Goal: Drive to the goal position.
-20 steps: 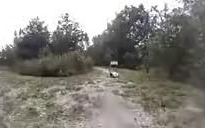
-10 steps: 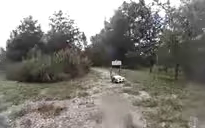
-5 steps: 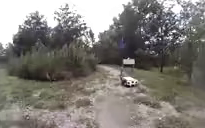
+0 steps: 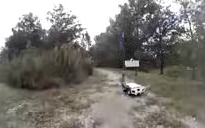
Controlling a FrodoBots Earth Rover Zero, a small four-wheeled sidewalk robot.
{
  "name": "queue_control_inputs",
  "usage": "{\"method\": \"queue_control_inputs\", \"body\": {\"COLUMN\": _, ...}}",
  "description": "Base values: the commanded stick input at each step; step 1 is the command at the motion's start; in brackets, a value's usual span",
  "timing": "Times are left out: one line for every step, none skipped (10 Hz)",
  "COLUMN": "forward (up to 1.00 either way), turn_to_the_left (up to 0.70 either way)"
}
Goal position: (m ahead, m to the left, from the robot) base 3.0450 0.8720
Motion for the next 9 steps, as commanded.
{"method": "queue_control_inputs", "body": {"forward": 0.85, "turn_to_the_left": 0.00}}
{"method": "queue_control_inputs", "body": {"forward": 0.85, "turn_to_the_left": 0.00}}
{"method": "queue_control_inputs", "body": {"forward": 0.85, "turn_to_the_left": 0.00}}
{"method": "queue_control_inputs", "body": {"forward": 0.85, "turn_to_the_left": 0.00}}
{"method": "queue_control_inputs", "body": {"forward": 0.85, "turn_to_the_left": 0.00}}
{"method": "queue_control_inputs", "body": {"forward": 0.85, "turn_to_the_left": 0.00}}
{"method": "queue_control_inputs", "body": {"forward": 0.85, "turn_to_the_left": 0.00}}
{"method": "queue_control_inputs", "body": {"forward": 0.85, "turn_to_the_left": 0.00}}
{"method": "queue_control_inputs", "body": {"forward": 0.85, "turn_to_the_left": 0.00}}
